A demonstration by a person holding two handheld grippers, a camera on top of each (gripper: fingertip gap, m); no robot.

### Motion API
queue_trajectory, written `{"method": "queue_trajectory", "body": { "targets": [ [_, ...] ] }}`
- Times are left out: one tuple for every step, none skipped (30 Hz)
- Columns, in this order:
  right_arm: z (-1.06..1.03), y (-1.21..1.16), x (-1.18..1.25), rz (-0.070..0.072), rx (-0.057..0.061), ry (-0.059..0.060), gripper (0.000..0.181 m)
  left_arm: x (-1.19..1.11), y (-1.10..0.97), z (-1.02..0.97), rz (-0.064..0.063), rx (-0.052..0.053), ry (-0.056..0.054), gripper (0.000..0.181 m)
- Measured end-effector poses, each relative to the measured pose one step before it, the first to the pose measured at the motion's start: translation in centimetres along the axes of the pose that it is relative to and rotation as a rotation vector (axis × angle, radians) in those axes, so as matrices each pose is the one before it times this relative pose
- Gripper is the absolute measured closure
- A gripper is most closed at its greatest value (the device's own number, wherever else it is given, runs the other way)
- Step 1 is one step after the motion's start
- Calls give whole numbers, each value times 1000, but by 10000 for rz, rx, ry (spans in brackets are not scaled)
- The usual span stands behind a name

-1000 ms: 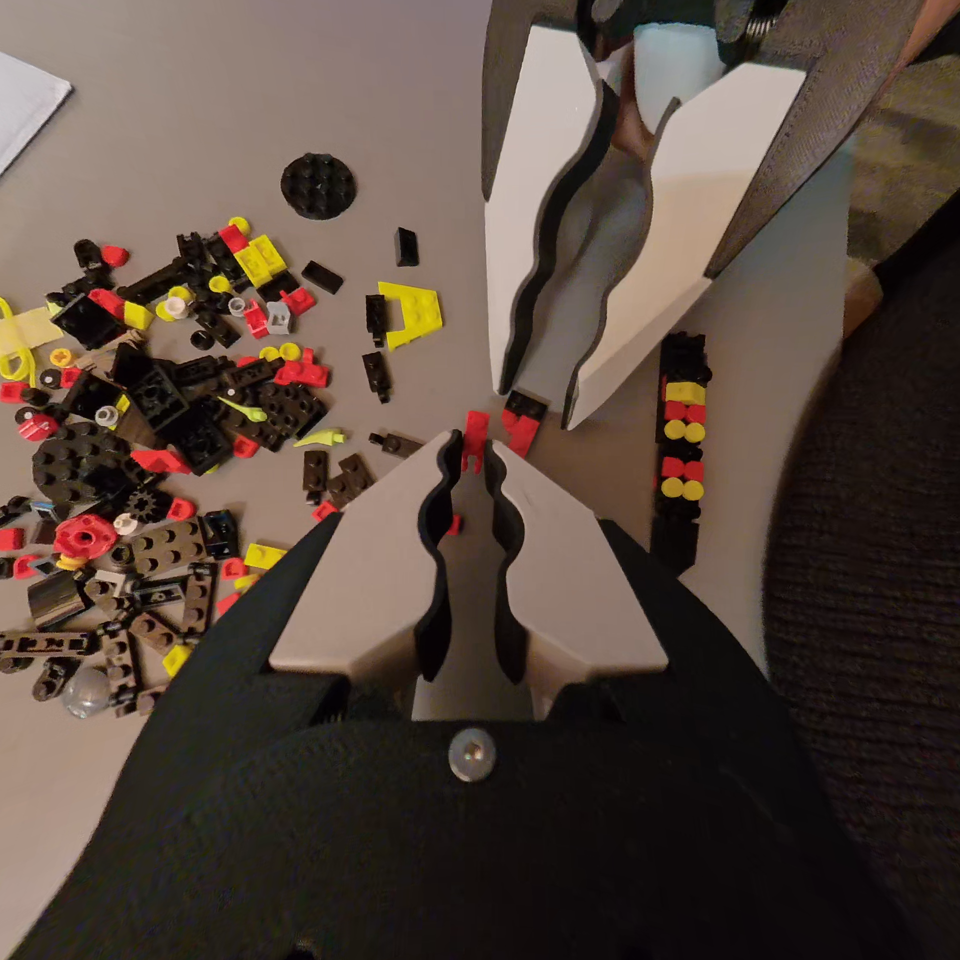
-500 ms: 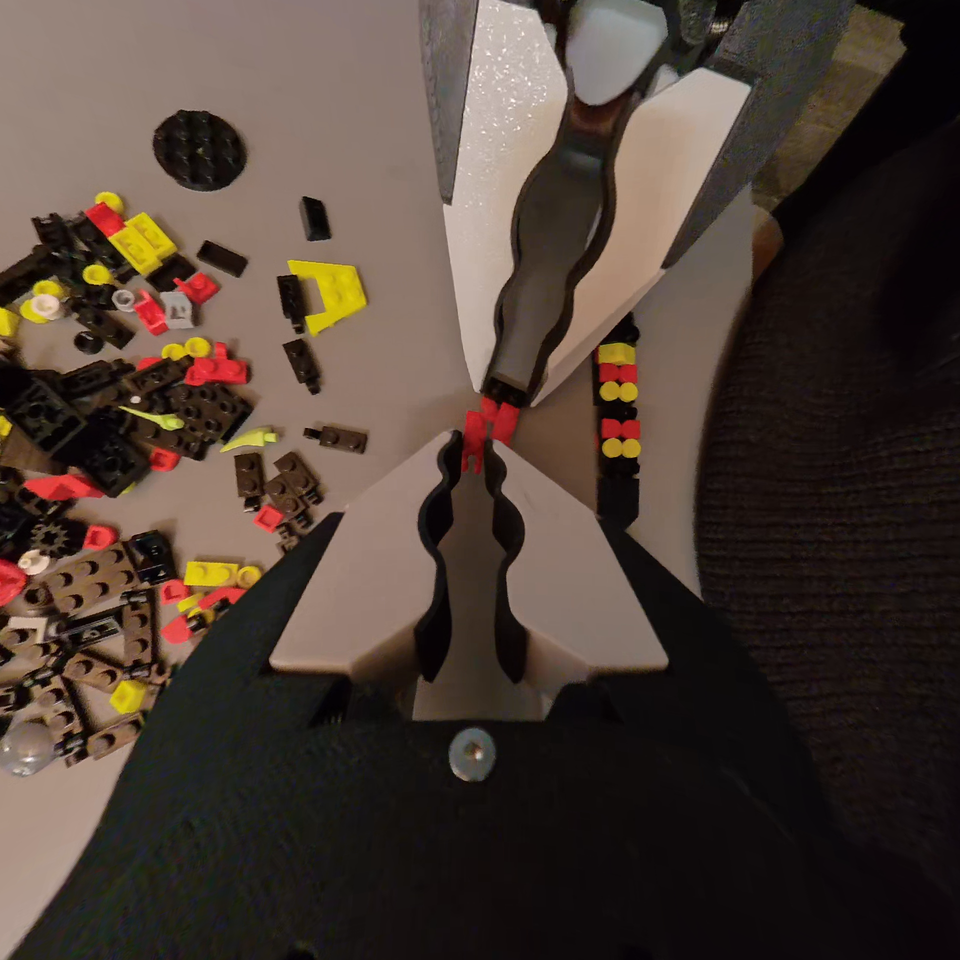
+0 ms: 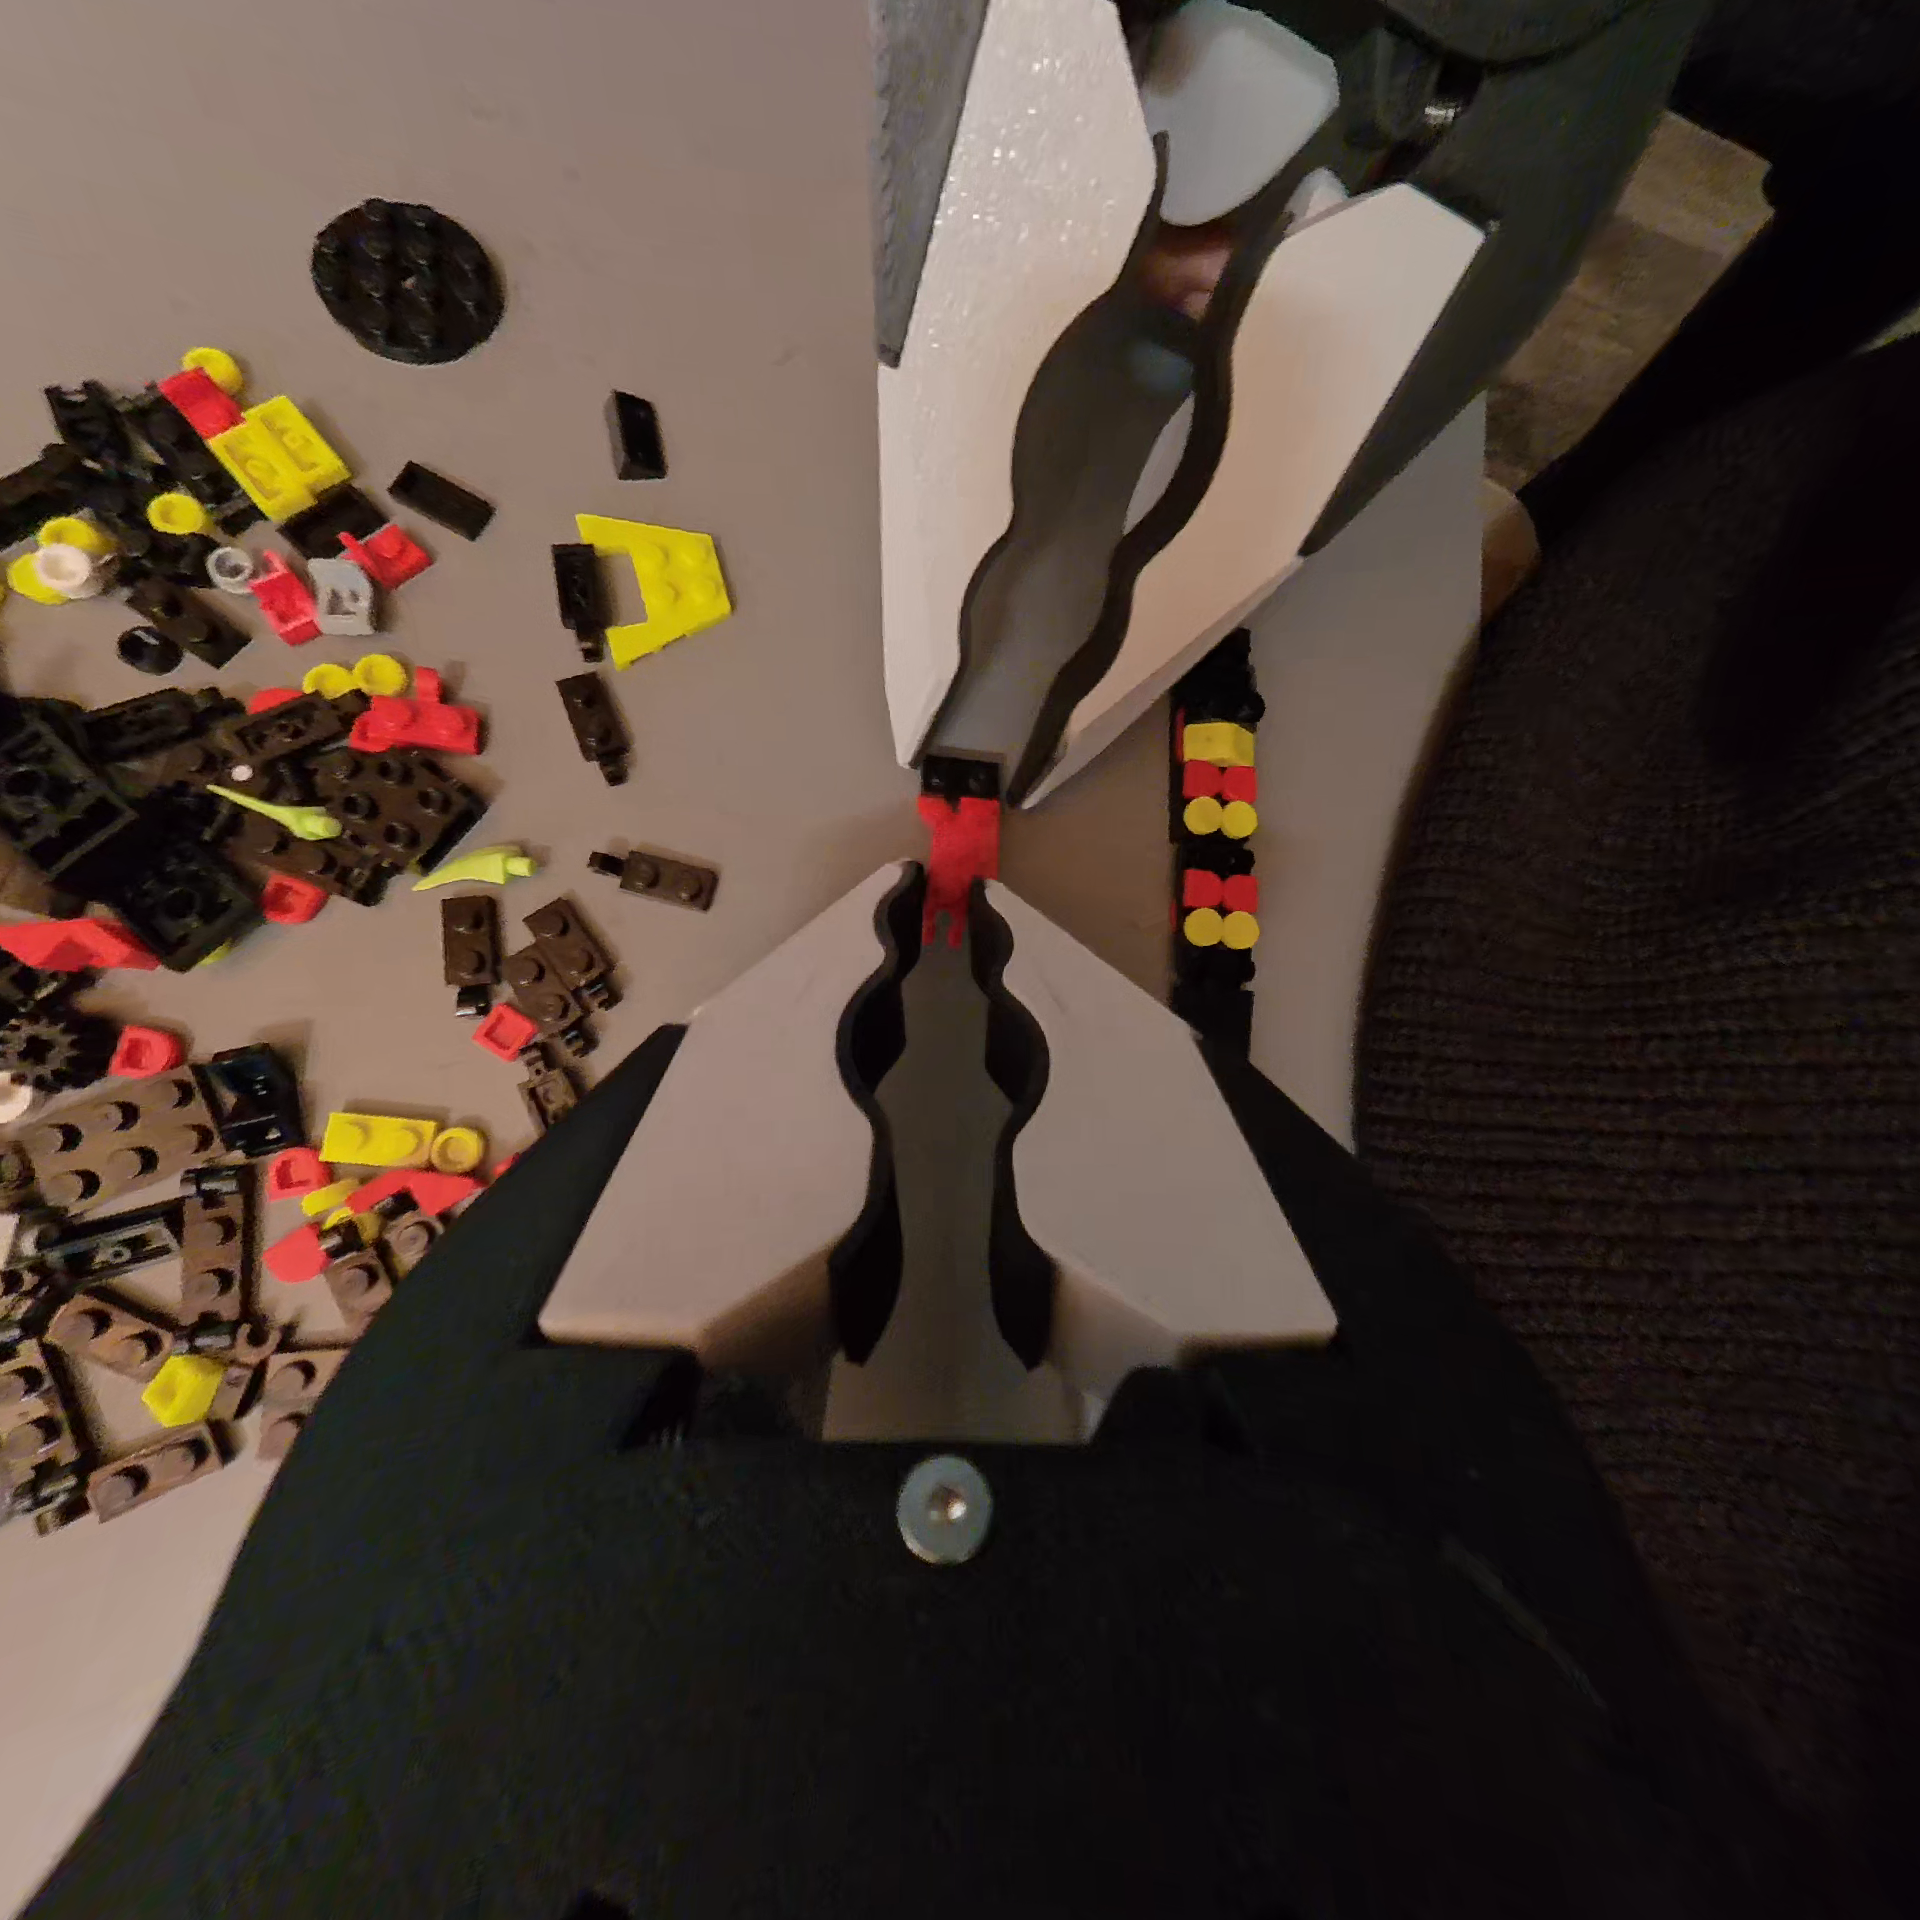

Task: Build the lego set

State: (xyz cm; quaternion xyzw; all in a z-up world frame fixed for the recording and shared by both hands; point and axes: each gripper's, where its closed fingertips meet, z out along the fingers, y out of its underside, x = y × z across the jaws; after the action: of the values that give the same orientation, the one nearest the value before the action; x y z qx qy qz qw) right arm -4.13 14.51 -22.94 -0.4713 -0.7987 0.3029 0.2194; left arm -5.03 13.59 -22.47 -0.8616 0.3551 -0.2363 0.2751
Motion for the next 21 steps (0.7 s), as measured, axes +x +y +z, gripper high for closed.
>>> {"method": "queue_trajectory", "body": {
  "targets": [
    [-39, -39, 1, 35, 40, -18, 163, -118, -52, -55, -45, 4, -97, 175],
    [-49, -87, 8, 57, 62, -10, 162, -95, -41, -43, -46, -7, -90, 175],
    [-72, -134, 20, 74, 82, -14, 161, -117, -42, -31, -49, -10, -95, 175],
    [-87, -226, 25, 78, 130, -3, 161, -29, -38, -20, -29, 1, -41, 175],
    [-114, -323, 63, 80, 183, 10, 161, 75, -42, -8, 0, 7, 18, 175],
    [-131, -394, 39, 93, 217, 4, 161, 107, -41, -6, 20, 12, 37, 175],
    [-112, -417, 25, 114, 220, -17, 161, 60, -23, 7, 30, 8, 11, 175],
    [-83, -361, -48, 117, 193, -55, 162, 46, -31, 18, 49, 6, 1, 175],
    [-34, -276, -105, 95, 148, -88, 164, 87, -32, 14, 68, 8, 14, 175],
    [1, -143, -123, 56, 76, -86, 164, 139, -53, -1, 85, 30, 45, 175],
    [42, -9, -112, 5, 2, -58, 165, 247, -100, -22, 112, 66, 104, 175],
    [54, 54, -81, -43, -37, -22, 165, 249, -91, -12, 106, 58, 99, 175],
    [57, 60, -69, -74, -48, 6, 165, 96, -30, 3, 66, 4, 13, 175],
    [57, 43, -73, -87, -44, 3, 165, 90, -8, 14, 57, -12, 18, 175],
    [50, 11, -132, -82, -31, -27, 167, 82, -15, 3, 43, 7, 22, 175],
    [30, 5, -129, -64, -21, -38, 168, 66, -34, 6, 18, 16, 24, 175],
    [33, 16, -103, -55, -22, -22, 170, 70, -39, 1, 13, 23, 38, 175],
    [30, 41, -45, -55, -35, 4, 172, 83, -53, -17, 21, 35, 42, 175],
    [14, 64, -13, -53, -47, 15, 173, 40, -60, -21, 17, 43, 23, 175],
    [19, 46, -24, -43, -30, -1, 174, 47, -18, -17, 27, 22, 26, 175],
    [-13, 0, -55, -14, -5, -21, 174, 49, -13, -13, 38, 31, 33, 175]
  ]
}}
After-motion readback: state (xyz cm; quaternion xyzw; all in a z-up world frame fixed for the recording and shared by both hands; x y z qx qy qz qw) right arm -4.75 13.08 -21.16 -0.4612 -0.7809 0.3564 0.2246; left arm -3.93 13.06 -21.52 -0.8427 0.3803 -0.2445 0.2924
